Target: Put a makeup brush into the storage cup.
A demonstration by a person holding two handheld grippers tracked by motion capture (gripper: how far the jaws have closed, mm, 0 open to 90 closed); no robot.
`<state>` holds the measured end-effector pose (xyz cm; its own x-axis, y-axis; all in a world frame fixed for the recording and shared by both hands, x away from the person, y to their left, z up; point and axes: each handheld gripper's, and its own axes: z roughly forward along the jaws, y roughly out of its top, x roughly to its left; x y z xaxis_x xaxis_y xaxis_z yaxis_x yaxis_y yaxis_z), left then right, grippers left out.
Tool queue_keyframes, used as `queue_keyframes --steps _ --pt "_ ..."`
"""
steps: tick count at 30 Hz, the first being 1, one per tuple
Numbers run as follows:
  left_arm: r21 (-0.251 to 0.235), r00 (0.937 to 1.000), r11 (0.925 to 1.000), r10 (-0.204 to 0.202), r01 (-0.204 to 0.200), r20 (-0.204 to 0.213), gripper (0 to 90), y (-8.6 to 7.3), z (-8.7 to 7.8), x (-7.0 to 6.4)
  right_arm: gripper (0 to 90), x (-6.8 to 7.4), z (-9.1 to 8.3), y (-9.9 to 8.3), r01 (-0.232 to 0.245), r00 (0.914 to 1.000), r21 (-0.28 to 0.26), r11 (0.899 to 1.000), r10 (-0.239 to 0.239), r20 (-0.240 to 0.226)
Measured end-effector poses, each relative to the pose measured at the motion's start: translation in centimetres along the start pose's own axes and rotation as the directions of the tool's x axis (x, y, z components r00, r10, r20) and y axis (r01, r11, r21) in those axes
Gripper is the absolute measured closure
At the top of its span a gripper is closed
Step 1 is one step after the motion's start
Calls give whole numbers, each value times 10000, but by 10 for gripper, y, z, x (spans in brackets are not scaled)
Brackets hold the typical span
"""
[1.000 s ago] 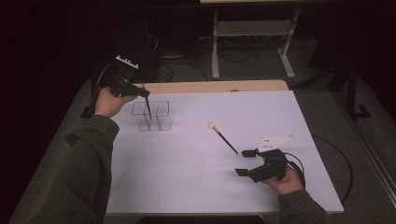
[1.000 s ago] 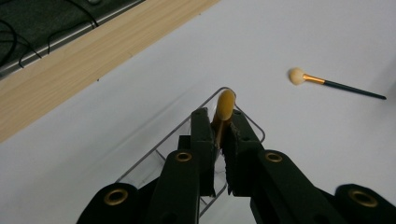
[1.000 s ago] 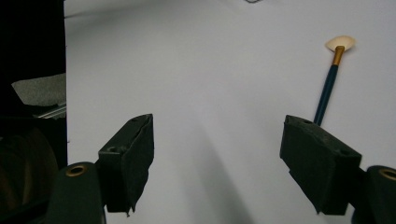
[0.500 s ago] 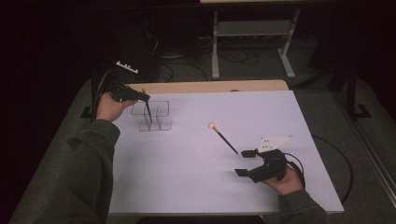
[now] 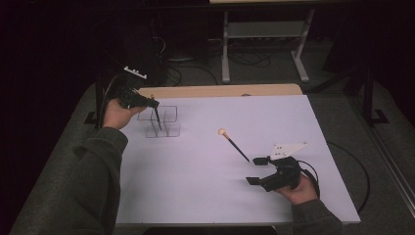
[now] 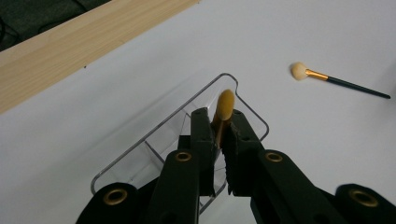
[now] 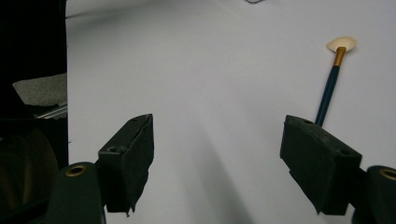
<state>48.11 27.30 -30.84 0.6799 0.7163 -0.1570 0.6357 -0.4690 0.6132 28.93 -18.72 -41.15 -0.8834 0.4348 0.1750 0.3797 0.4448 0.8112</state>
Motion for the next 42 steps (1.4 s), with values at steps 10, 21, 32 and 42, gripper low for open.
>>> queue_keyframes --steps 10,21,32,42 --pt "26 9999 9999 -163 163 27 828 -8 5 3 246 -1 0 0 -29 10000 36 10000 29 1" --pt "51 9999 9999 -146 146 47 826 -8 10 1 246 -2 0 0 -38 10000 34 10000 38 -5" --pt "121 9999 9998 -163 163 35 822 -8 11 0 246 -2 -1 0 -56 10000 -1 10000 56 -31" --pt "223 9998 9997 49 -45 -201 754 -7 7 -1 247 -1 0 0 -37 10000 21 10000 37 -20"
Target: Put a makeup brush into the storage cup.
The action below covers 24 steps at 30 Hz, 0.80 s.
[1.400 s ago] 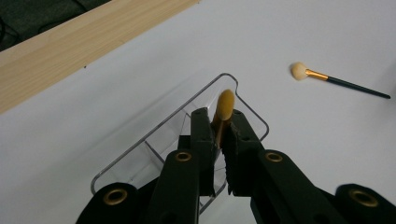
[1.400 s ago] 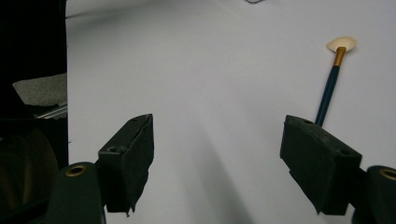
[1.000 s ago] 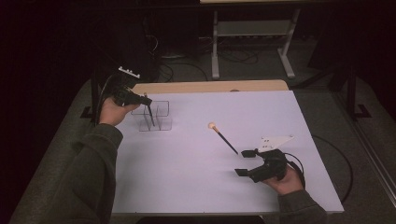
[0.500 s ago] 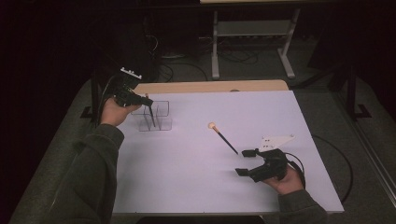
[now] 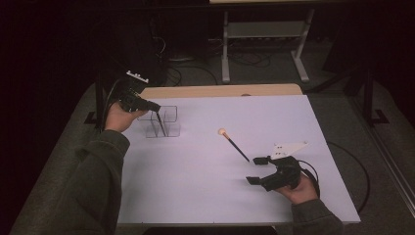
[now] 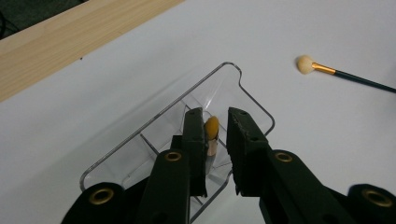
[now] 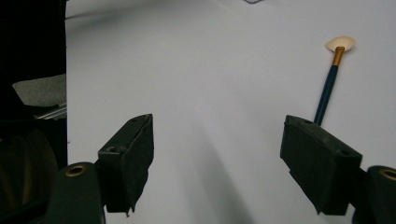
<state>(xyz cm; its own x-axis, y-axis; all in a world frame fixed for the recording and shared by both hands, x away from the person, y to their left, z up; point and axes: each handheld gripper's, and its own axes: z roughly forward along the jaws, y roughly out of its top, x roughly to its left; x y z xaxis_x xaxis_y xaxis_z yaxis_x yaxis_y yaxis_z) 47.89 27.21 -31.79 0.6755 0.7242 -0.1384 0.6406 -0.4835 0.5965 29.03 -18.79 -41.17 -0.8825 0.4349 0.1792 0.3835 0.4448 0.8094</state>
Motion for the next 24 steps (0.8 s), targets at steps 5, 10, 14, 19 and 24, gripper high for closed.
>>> queue_keyframes --steps 5,10,14,19,24 --pt "-43 10000 10000 -55 55 -41 709 0 -1 -1 247 0 0 0 6 10000 -8 10000 -6 -12" --pt "-11 9999 10000 -57 57 -140 669 0 -2 -1 247 0 0 0 22 10000 -27 10000 -22 -15" --pt "-86 9998 9999 -99 97 -171 660 0 -5 0 247 0 0 0 40 10000 -37 10000 -40 -22" --pt "-70 9996 9999 -132 131 -265 645 -1 -9 0 247 0 0 1 85 10000 -69 9999 -86 -27" --pt "-250 9993 9994 -235 228 -284 630 -3 -15 2 247 2 2 1 68 10000 0 10000 -68 -63"
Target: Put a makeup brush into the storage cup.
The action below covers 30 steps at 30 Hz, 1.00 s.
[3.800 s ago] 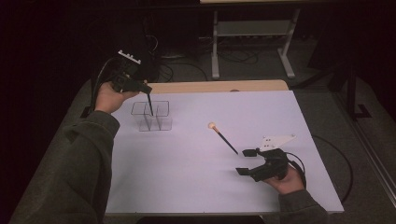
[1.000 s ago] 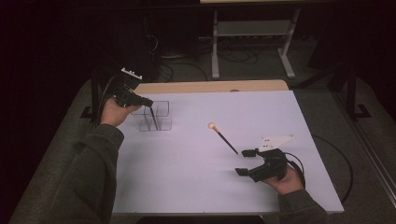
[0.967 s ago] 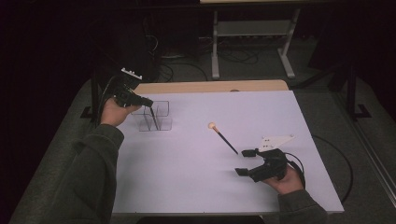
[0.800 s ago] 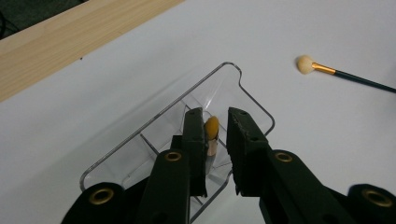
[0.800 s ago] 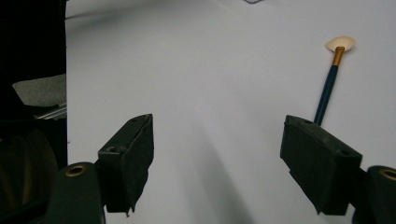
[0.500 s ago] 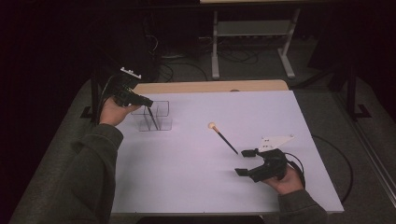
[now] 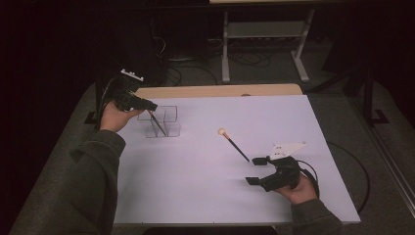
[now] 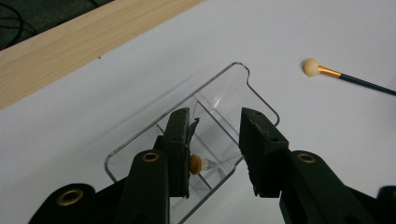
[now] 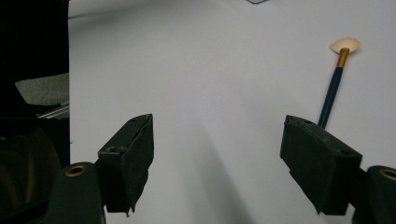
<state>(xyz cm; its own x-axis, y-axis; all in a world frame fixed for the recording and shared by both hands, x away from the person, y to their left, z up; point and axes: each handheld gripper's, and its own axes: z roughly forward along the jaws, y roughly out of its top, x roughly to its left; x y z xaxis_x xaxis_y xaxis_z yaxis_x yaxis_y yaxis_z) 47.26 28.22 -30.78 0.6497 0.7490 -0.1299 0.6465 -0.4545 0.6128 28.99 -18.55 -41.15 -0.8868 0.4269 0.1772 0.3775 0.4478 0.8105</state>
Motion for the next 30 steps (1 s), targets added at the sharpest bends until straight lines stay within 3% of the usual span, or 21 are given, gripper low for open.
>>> queue_keyframes --steps 30 --pt "-503 10000 9987 53 -50 53 605 -2 -17 -2 245 0 3 0 39 10000 116 9999 -38 -74"
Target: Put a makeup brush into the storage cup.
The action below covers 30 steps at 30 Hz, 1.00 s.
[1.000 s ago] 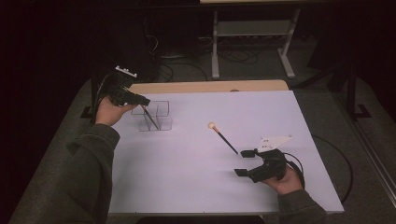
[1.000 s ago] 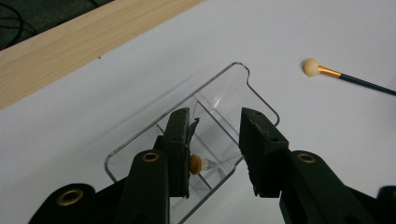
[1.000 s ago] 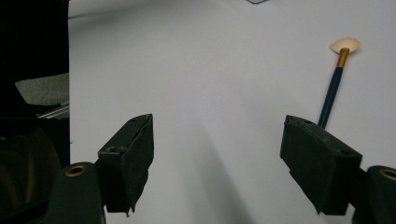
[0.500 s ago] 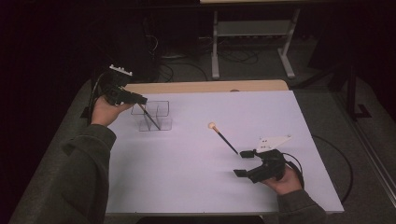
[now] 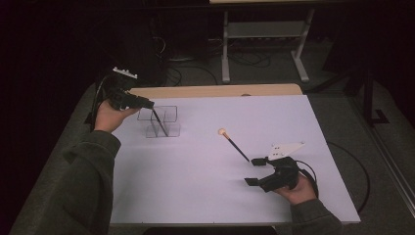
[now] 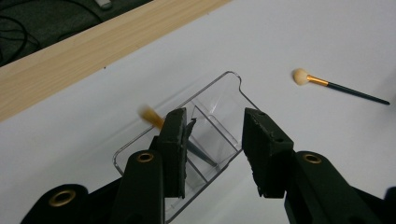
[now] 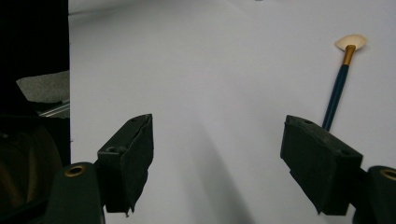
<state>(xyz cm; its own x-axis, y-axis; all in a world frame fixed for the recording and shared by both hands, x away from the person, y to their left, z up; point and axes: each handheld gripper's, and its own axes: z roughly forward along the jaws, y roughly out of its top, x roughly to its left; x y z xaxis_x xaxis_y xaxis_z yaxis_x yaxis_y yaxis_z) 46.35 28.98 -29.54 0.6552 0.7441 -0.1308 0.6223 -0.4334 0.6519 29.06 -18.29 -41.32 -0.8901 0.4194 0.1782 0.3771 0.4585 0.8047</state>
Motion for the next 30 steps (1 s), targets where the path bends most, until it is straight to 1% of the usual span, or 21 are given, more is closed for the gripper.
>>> queue_keyframes --steps 1,2,5,8,13,15,16,17,18,20,25,26,28,29,30 --pt "34 10000 10000 56 -56 21 605 0 -1 0 245 0 0 0 -2 10000 4 10000 2 2" --pt "-31 10000 10000 -22 22 77 605 0 0 -1 245 0 0 0 -1 10000 10 10000 1 -2" --pt "46 9999 10000 73 -73 105 604 0 -1 -2 245 0 0 0 5 10000 -11 10000 -5 -1" --pt "9 9998 10000 83 -83 159 601 1 0 -5 244 0 -1 0 -11 10000 -43 10000 11 8" --pt "66 9993 9996 265 -267 246 591 2 2 -11 243 -1 -2 0 -53 10000 -54 10000 53 20" --pt "101 9992 9996 277 -280 287 587 2 3 -12 244 -1 -3 0 -57 10000 -51 10000 57 17" --pt "30 9993 9998 191 -192 336 584 2 3 -14 243 -2 -3 -1 -21 10000 -94 10000 21 18" --pt "127 9990 9995 290 -295 342 581 2 3 -14 243 -2 -4 -1 -22 10000 -124 9999 22 38" --pt "101 9990 9996 277 -280 338 578 2 3 -15 243 -2 -4 -1 -34 10000 -150 9999 34 32" --pt "141 9987 9992 369 -374 359 576 2 3 -17 243 -2 -6 -1 -86 10000 -128 9999 86 14" --pt "47 9979 9989 473 -476 450 559 3 2 -23 239 -4 -8 -2 -112 9999 -177 9998 113 72" --pt "103 9973 9983 570 -575 460 555 3 2 -24 238 -4 -8 -2 -122 9999 -199 9997 124 92" --pt "56 9968 9984 563 -567 570 546 4 2 -27 238 -5 -9 -2 -100 9999 -233 9997 103 121" --pt "106 9963 9977 657 -664 557 542 4 2 -28 238 -4 -10 -2 -161 9998 -236 9996 165 145" --pt "-18 9966 9983 579 -579 580 540 4 3 -29 237 -5 -11 -2 -173 9997 -265 9995 178 180"
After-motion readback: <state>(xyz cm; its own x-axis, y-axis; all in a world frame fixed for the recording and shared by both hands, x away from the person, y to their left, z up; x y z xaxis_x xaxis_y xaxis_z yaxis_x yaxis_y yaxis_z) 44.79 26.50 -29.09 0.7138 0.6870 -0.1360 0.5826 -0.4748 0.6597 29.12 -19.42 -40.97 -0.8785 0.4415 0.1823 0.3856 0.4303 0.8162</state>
